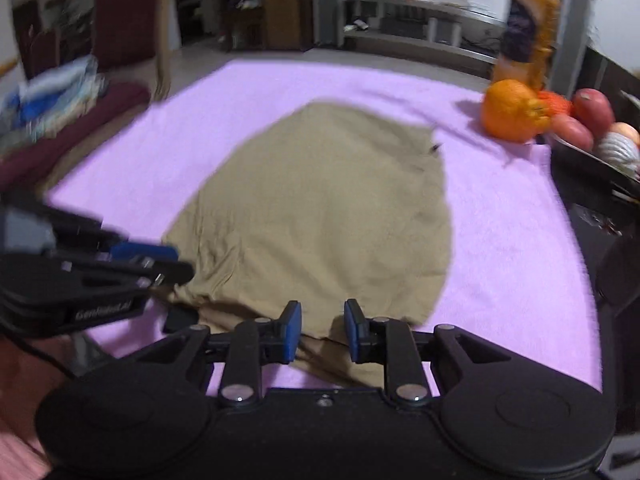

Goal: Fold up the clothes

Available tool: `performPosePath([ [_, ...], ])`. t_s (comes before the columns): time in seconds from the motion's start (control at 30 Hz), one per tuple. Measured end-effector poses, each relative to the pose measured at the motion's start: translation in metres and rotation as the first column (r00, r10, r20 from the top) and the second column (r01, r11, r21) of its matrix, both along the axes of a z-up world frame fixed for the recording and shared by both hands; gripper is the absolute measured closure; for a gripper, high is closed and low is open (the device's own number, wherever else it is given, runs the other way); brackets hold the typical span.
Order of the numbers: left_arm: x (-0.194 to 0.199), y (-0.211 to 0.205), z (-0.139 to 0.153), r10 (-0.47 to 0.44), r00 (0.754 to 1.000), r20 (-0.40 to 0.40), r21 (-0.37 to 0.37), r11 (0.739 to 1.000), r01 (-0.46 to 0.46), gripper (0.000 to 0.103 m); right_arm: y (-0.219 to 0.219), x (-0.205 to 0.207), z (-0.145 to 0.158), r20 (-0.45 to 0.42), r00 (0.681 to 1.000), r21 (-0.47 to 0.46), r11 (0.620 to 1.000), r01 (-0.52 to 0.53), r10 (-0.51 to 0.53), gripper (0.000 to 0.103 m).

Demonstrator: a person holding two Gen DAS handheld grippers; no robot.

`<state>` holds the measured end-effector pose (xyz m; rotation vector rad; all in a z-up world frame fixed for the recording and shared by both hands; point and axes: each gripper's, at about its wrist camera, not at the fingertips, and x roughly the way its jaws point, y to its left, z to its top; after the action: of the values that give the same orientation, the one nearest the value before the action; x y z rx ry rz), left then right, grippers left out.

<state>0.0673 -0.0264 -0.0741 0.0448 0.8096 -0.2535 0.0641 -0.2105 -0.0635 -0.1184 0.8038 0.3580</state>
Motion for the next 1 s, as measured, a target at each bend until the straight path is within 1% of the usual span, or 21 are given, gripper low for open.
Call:
performPosePath([
  [0.1,-0.002,0.010,0.036,0.010,0.996,0.086,-0.061,0.998,-0.004,0.086,-0.024,0.000,0.041,0.048,0.999,0.034,0.999,0.011,-0.013,0.077],
  [0.13,0.000,0.012,0.047,0.014,0.994,0.111,-0.077,0.997,-0.005,0.081,-0.031,0.003,0.055,0.076,0.997,0.028,1.000,0.011,-0.014,0.076],
  [0.2,0.010,0.013,0.058,0.022,0.990,0.139,-0.090,0.996,-0.009,0.080,-0.041,0.009,0.078,0.141,0.990,0.000,1.000,0.011,-0.011,0.073],
  [0.23,0.015,0.013,0.061,0.025,0.989,0.146,-0.093,0.996,-0.011,0.079,-0.043,0.013,0.086,0.178,0.984,-0.030,0.999,0.011,-0.006,0.070],
  [0.27,0.022,0.012,0.060,0.028,0.989,0.146,-0.085,0.996,-0.016,0.079,-0.045,0.019,0.091,0.214,0.977,-0.066,0.998,0.018,-0.003,0.068],
  [0.33,0.039,0.009,0.048,0.047,0.990,0.130,-0.056,0.998,-0.040,0.079,-0.045,0.033,0.093,0.265,0.964,-0.119,0.992,0.028,0.004,0.067],
  [0.4,0.053,0.010,0.028,0.076,0.993,0.088,-0.041,0.997,-0.073,0.081,-0.045,0.049,0.083,0.286,0.958,-0.125,0.992,0.031,0.006,0.067],
  [0.43,0.059,0.010,0.017,0.093,0.993,0.067,-0.034,0.995,-0.091,0.082,-0.043,0.058,0.073,0.278,0.961,-0.121,0.992,0.031,0.004,0.068],
  [0.5,0.074,0.010,0.002,0.109,0.993,0.047,-0.028,0.994,-0.108,0.085,-0.039,0.079,0.049,0.216,0.976,-0.091,0.996,0.016,0.004,0.087],
  [0.53,0.081,0.010,-0.001,0.110,0.993,0.047,-0.028,0.994,-0.109,0.085,-0.038,0.091,0.038,0.172,0.985,-0.053,0.999,0.009,0.000,0.095],
  [0.57,0.090,0.009,-0.002,0.112,0.992,0.051,-0.036,0.993,-0.110,0.085,-0.037,0.103,0.027,0.124,0.992,-0.010,1.000,0.005,-0.003,0.095],
  [0.63,0.107,0.006,-0.003,0.115,0.992,0.058,-0.053,0.992,-0.112,0.085,-0.038,0.123,0.008,0.051,0.999,0.140,0.990,-0.005,-0.002,0.094],
  [0.67,0.118,0.004,-0.005,0.113,0.992,0.055,-0.065,0.992,-0.109,0.085,-0.038,0.133,-0.001,0.009,1.000,0.222,0.975,-0.005,0.003,0.093],
  [0.73,0.141,-0.003,-0.011,0.101,0.994,0.039,-0.074,0.992,-0.098,0.085,-0.040,0.156,-0.022,-0.081,0.996,0.381,0.925,0.007,0.026,0.093],
  [0.8,0.164,-0.013,-0.024,0.079,0.997,0.000,-0.059,0.995,-0.079,0.085,-0.039,0.176,-0.044,-0.148,0.989,0.453,0.890,0.047,0.024,0.093],
  [0.87,0.182,-0.025,-0.038,0.073,0.997,-0.022,-0.034,0.997,-0.073,0.085,-0.039,0.196,-0.067,-0.212,0.977,0.512,0.854,0.092,0.021,0.093],
  [0.9,0.186,-0.027,-0.044,0.079,0.996,-0.032,-0.034,0.996,-0.080,0.085,-0.040,0.204,-0.078,-0.231,0.973,0.532,0.839,0.116,0.012,0.093],
  [0.97,0.187,-0.031,-0.050,0.090,0.996,-0.009,-0.037,0.995,-0.090,0.085,-0.053,0.210,-0.093,-0.222,0.973,0.573,0.800,0.179,-0.060,0.103],
  [1.0,0.183,-0.032,-0.051,0.087,0.996,0.010,-0.028,0.996,-0.087,0.085,-0.060,0.213,-0.100,-0.216,0.971,0.594,0.777,0.210,-0.098,0.103],
])
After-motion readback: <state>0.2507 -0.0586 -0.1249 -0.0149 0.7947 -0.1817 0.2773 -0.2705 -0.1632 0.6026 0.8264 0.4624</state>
